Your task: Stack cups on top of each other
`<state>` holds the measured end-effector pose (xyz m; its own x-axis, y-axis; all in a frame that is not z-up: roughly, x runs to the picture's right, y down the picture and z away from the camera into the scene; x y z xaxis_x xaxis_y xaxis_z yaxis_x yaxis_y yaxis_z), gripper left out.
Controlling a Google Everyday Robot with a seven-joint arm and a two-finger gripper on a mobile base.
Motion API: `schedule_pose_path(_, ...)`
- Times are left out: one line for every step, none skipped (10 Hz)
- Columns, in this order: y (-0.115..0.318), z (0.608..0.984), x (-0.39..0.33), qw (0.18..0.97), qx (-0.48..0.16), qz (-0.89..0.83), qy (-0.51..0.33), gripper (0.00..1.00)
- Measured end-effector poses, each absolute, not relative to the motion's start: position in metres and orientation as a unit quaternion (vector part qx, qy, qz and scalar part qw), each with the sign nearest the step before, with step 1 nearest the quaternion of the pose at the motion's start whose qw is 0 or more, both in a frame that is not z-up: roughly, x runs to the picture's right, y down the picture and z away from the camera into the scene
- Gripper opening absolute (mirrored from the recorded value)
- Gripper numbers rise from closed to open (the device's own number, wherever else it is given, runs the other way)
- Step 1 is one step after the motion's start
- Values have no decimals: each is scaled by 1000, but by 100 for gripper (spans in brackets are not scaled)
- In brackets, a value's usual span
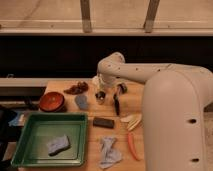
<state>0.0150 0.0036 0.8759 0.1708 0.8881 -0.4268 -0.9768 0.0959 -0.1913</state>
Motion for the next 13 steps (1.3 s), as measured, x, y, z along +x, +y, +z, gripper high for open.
schedule_pose_path(8,886,18,731,-223,636,109,70)
schedule_pose_path(12,893,19,728,-227,637,114,70)
schedule_pose_path(16,899,20,724,-231,639,119,70)
schedule_pose_path(17,903,23,717,-235,645,122,70)
schedule_pose_path(19,907,26,711,-238,650,125,70)
schedule_pose_path(21,911,28,707,-240,653,128,70)
schedule_pose_path(24,918,29,700,-245,658,133,70)
schedule_pose_path(27,924,27,694,-253,660,135,70)
schedule_pose_path(30,929,28,687,-262,664,135,67)
schedule_pose_path(33,931,27,684,-273,664,130,58)
schedule_pose_path(34,930,26,685,-277,662,127,50)
schedule_pose_path(35,930,21,686,-283,658,124,38)
schedule_pose_path(36,930,18,686,-288,656,124,29)
